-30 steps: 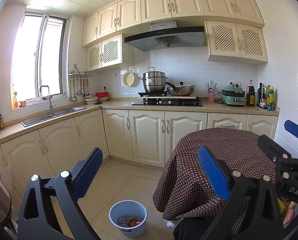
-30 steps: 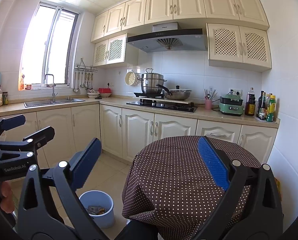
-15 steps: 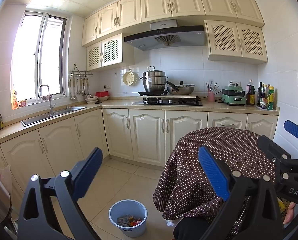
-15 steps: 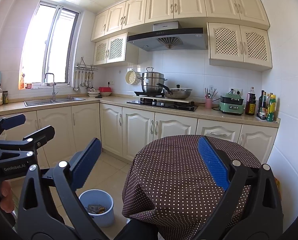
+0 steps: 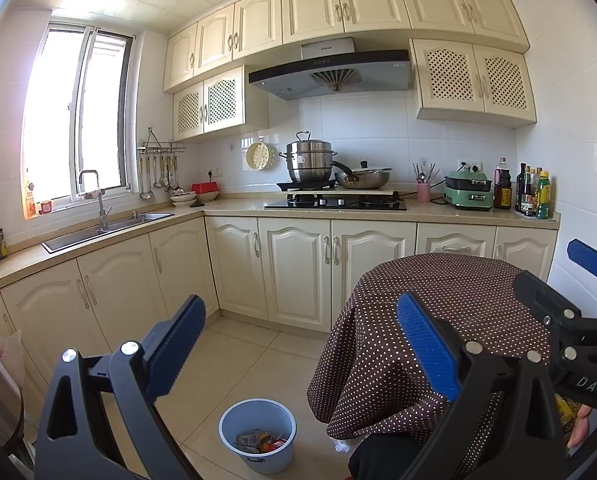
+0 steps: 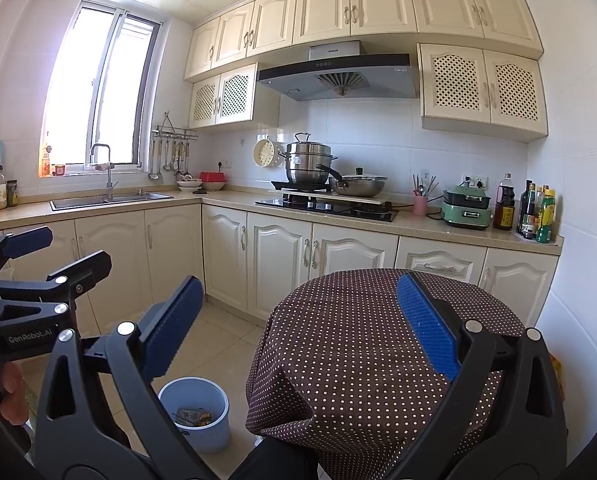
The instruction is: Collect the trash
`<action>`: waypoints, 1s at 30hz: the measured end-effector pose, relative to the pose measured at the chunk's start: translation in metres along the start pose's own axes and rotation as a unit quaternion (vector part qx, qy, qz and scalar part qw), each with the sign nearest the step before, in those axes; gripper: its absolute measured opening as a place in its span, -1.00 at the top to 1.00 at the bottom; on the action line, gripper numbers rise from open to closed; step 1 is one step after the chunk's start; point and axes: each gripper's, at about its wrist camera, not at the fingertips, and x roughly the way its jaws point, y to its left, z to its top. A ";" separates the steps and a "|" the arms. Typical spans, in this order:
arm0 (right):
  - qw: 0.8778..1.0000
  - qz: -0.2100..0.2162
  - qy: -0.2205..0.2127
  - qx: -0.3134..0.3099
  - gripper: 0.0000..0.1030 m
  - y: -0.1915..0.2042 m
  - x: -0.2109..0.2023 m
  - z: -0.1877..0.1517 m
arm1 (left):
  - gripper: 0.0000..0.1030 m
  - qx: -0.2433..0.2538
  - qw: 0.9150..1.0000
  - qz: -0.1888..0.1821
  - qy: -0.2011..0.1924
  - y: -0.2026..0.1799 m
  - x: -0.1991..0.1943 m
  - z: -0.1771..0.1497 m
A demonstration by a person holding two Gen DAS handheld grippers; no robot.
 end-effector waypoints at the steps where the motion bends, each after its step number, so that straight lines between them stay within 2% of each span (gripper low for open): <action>1: 1.000 0.001 0.001 0.000 -0.86 0.000 0.000 -0.001 | -0.84 0.000 1.000 0.000 0.000 0.000 0.002 0.001; 22: 1.000 0.008 0.017 -0.005 -0.86 0.001 0.015 0.002 | -0.84 0.001 1.000 -0.002 0.015 0.010 0.015 -0.001; 30: 1.000 0.005 0.030 -0.001 -0.86 -0.001 0.026 -0.004 | -0.84 0.002 0.999 -0.002 0.034 0.012 0.027 -0.006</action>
